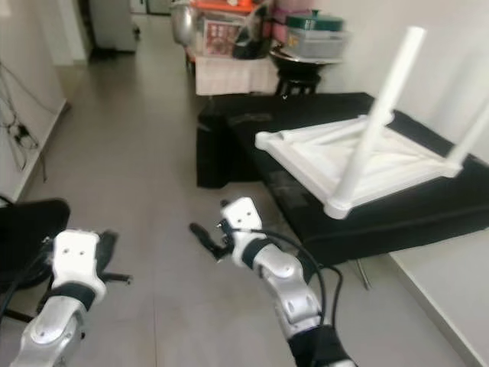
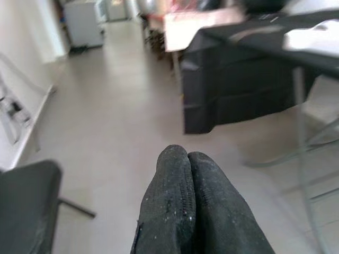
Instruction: Building children table
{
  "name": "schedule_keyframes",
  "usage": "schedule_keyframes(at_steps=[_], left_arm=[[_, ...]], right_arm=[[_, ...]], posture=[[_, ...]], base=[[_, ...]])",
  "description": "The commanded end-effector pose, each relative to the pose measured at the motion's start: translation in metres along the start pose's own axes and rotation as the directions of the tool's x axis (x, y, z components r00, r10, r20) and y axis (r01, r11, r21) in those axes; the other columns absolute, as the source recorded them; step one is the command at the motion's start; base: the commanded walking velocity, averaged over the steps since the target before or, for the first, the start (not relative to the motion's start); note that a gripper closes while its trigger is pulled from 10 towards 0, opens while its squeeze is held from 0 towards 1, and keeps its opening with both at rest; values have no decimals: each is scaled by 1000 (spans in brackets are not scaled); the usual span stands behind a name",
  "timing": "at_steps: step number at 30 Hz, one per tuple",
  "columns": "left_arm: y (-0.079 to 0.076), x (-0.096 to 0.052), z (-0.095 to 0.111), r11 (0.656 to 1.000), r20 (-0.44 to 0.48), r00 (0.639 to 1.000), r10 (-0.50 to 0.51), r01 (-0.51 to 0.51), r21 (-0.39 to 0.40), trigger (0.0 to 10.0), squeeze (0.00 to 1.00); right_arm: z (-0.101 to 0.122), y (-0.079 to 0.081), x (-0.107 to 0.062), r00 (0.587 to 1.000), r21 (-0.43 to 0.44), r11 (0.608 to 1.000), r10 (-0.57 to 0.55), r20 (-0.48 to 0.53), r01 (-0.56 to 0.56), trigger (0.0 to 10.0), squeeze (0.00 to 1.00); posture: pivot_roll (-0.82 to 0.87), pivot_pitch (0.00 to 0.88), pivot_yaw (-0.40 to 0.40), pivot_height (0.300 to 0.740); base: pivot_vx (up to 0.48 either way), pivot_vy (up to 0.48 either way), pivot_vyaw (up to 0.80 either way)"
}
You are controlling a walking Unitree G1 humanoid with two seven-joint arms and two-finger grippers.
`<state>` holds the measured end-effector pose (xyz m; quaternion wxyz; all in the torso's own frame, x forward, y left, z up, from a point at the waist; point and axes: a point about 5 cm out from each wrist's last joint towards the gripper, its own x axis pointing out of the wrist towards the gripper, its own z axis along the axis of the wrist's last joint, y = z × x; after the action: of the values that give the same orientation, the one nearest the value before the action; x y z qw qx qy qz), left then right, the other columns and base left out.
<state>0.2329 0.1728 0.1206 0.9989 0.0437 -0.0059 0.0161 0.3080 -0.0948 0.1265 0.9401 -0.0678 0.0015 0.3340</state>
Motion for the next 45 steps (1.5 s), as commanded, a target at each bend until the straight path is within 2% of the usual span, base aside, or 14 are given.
schedule_keyframes(at_steps=[1,27,32,45], left_arm=[[-2,1,1,1000,2,1000,-12,12,2,10000,0],[-3,0,5,1000,8,1000,-10,10,-6,10000,0],[0,-4,4,1000,3,1000,15,-15,-11,10000,0],[2,-5,3,1000,-1,1000,23,-23,-19,10000,0]], right_arm=[[-1,-4,-1,1000,-2,1000,-6,-13,6,10000,0],[1,-6,-2,1000,10,1000,-11,-16,12,10000,0],[-1,-12,-4,995,7,996,-93,-34,94,10000,0],[-1,-13,-4,993,10,994,-107,-41,108,10000,0]], posture=[[-277,0,-74,740],[-264,2,-80,740],[-272,7,-79,740],[-273,12,-78,740]], base=[[266,0,0],[265,0,0],[0,0,0],[0,0,0]])
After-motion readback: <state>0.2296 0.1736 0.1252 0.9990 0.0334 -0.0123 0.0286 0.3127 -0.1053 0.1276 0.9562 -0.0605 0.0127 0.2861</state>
